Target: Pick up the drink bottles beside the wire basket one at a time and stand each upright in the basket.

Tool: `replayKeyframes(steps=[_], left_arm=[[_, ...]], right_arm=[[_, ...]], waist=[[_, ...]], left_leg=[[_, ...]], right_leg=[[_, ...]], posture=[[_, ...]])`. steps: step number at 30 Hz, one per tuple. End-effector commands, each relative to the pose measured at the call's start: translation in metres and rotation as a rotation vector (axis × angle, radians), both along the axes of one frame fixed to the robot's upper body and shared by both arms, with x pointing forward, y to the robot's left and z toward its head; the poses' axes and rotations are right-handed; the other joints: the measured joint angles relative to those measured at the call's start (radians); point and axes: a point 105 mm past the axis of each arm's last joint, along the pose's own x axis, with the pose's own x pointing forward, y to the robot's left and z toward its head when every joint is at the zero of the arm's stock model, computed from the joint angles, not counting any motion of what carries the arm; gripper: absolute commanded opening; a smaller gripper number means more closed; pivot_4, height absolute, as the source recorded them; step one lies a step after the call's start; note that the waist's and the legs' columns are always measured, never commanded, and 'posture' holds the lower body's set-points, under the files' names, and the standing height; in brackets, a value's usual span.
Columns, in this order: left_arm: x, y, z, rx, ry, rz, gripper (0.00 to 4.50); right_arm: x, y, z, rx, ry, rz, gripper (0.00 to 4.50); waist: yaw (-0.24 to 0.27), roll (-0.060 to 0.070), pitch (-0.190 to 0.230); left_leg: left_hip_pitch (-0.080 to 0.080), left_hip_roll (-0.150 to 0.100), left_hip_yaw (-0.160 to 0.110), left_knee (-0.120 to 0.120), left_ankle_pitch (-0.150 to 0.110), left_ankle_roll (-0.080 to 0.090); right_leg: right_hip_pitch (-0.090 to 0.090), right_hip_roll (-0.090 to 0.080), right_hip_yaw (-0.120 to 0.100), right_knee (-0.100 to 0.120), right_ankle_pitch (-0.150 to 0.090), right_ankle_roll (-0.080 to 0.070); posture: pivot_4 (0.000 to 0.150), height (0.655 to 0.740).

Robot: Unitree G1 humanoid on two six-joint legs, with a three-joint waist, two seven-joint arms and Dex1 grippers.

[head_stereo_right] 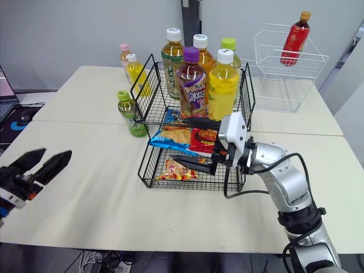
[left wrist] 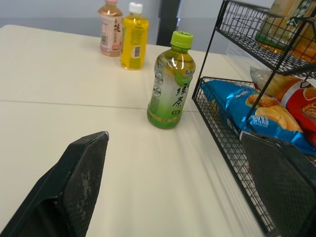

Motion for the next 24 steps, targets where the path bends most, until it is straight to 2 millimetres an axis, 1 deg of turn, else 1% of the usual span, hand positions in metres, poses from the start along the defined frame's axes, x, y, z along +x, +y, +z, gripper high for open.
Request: replayKeyframes(steps=[1, 3, 5, 10, 16, 20, 24], left_arm=[[-0.007, -0.007, 0.012, 0.04, -0.063, 0.013, 4.46], [-0.004, -0.008, 0.013, 0.045, -0.066, 0.017, 4.46], [0.004, -0.008, 0.017, 0.048, -0.086, 0.019, 4.46], [0.041, -0.005, 0.029, 0.094, -0.131, 0.021, 4.46], [0.107, -0.021, 0.037, 0.122, -0.159, -0.052, 4.46], [0.151, -0.037, 0.039, 0.117, -0.169, -0.098, 4.46], [0.182, -0.05, 0.042, 0.129, -0.172, -0.119, 4.46]], right_arm=[[-0.004, 0.002, 0.01, 0.024, -0.043, 0.018, 4.5], [-0.004, 0.004, 0.009, 0.023, -0.044, 0.018, 4.5], [-0.004, 0.004, 0.008, 0.016, -0.049, 0.009, 4.5], [-0.003, 0.004, 0.007, 0.015, -0.058, -0.044, 4.5], [-0.002, 0.0, 0.008, 0.032, -0.07, -0.14, 4.5], [-0.004, -0.004, 0.008, 0.037, -0.074, -0.193, 4.5], [-0.007, -0.009, 0.007, 0.035, -0.074, -0.235, 4.5]], waist=[[0.005, 0.0, 0.0], [0.009, 0.0, 0.0], [0.01, 0.0, 0.0], [0.014, 0.0, 0.0], [0.017, 0.001, 0.0], [0.016, 0.0, 0.0], [0.01, 0.0, 0.0]], left_leg=[[0.0, 0.0, 0.0, 0.0, 0.0, 0.0], [0.0, 0.0, 0.0, 0.0, 0.0, 0.0], [0.0, 0.0, 0.0, 0.0, 0.0, 0.0], [0.0, 0.0, 0.0, 0.0, 0.0, 0.0], [-0.002, 0.0, 0.0, -0.001, 0.0, 0.0], [-0.003, 0.0, 0.001, -0.001, -0.001, 0.001], [-0.003, 0.0, 0.002, -0.002, -0.001, 0.001]], right_leg=[[0.0, 0.0, 0.0, 0.0, 0.0, 0.0], [0.0, 0.0, 0.0, 0.0, 0.0, 0.0], [0.0, 0.0, 0.0, 0.0, 0.0, 0.0], [0.0, 0.0, -0.001, -0.001, 0.0, 0.0], [0.0, 0.0, -0.001, -0.003, 0.0, 0.0], [-0.001, 0.0, -0.001, -0.004, 0.001, 0.001], [-0.001, 0.0, 0.0, -0.004, 0.001, 0.001]], posture=[[0.15, 0.74], [0.15, 0.74], [0.15, 0.74], [0.15, 0.74], [0.15, 0.74], [0.15, 0.74], [0.15, 0.74]])
